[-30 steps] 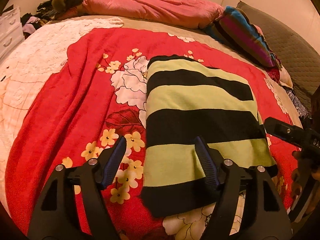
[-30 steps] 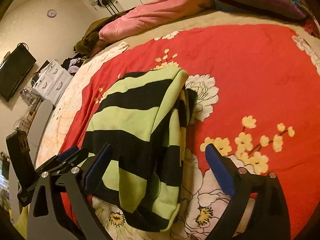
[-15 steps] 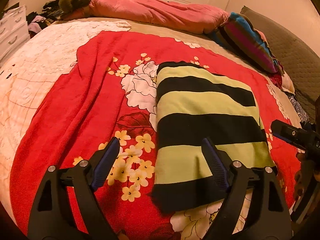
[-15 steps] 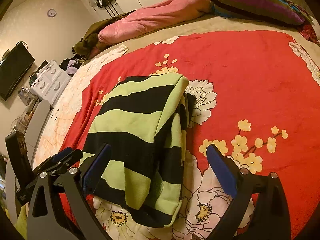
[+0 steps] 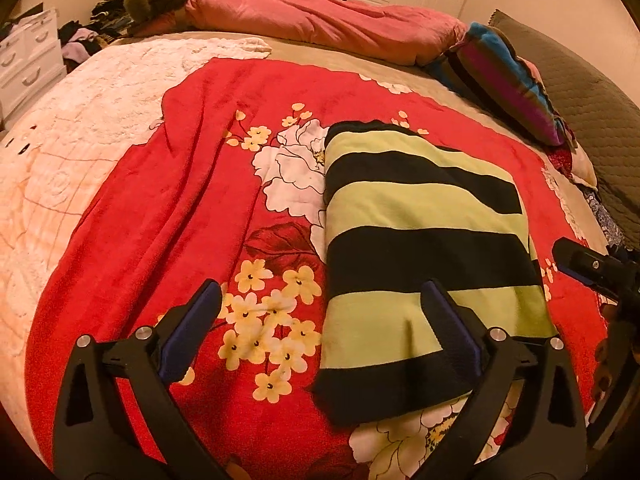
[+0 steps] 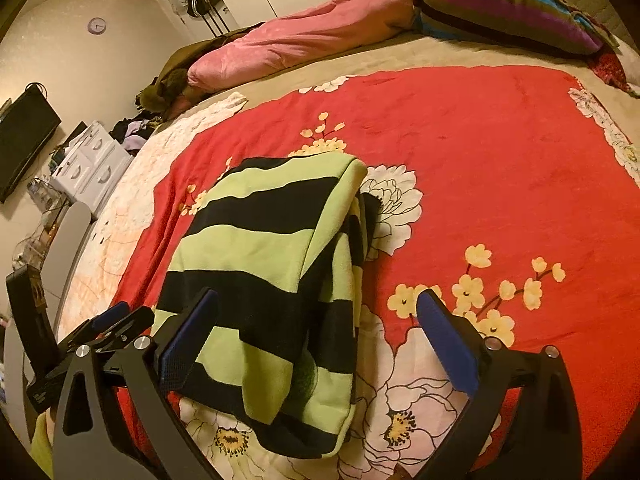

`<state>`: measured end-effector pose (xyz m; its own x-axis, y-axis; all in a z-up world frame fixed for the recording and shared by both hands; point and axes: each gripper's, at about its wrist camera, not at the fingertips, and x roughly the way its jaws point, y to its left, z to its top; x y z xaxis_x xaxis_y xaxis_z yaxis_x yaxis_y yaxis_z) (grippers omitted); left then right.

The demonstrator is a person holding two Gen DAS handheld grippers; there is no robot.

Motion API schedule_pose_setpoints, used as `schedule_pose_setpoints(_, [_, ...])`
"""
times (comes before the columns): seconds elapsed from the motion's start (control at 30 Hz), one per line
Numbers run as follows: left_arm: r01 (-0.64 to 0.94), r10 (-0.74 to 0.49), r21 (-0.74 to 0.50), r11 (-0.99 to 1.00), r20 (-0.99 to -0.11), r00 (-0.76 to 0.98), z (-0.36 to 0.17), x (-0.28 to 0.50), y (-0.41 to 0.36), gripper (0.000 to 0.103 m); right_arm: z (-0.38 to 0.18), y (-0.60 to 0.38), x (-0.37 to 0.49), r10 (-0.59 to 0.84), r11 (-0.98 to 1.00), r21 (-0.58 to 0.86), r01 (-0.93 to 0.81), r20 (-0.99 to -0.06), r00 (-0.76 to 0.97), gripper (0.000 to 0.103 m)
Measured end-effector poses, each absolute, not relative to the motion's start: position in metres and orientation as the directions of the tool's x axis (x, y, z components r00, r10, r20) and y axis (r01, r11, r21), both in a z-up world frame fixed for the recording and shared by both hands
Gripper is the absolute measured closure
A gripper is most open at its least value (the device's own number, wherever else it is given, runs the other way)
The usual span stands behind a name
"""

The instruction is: Fold small clothes

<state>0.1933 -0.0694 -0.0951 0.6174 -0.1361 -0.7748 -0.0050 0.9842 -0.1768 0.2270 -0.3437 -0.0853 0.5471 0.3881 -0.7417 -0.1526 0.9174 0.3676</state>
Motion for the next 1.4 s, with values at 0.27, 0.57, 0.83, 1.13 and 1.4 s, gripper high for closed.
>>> schedule_pose_setpoints(0.27, [-0.011, -0.131, -0.178, 0.984, -0.765, 0.63, -0.09, 0.192, -0.067, 0.01, -0.078, -0.343, 0.224, 0.362, 0.929, 0.337, -0.155, -0.731, 0.579, 0.004])
schedule_pose_setpoints(0.57, [-0.014, -0.117, -0.167, 0.986, -0.747, 0.654, -0.077, 0.184, -0.063, 0.01, -0.06, -0.339, 0.218, 0.344, 0.937, 0.305, -0.172, -0.711, 0.613, 0.004])
schedule_pose_setpoints(0.83, [-0.01, -0.103, -0.153, 0.988, -0.712, 0.694, -0.057, 0.167, -0.059, 0.01, -0.036, -0.335, 0.198, 0.315, 0.949, 0.242, -0.204, -0.668, 0.674, 0.004])
schedule_pose_setpoints(1.13, [-0.019, -0.068, -0.124, 0.992, -0.664, 0.745, -0.031, 0.141, -0.056, 0.009, -0.006, -0.334, 0.165, 0.284, 0.959, 0.183, -0.218, -0.604, 0.745, 0.004])
schedule_pose_setpoints(1.4, [-0.011, -0.06, -0.111, 0.994, -0.618, 0.784, -0.004, 0.108, -0.054, 0.009, 0.024, -0.337, 0.129, 0.285, 0.959, 0.167, -0.231, -0.545, 0.789, 0.004])
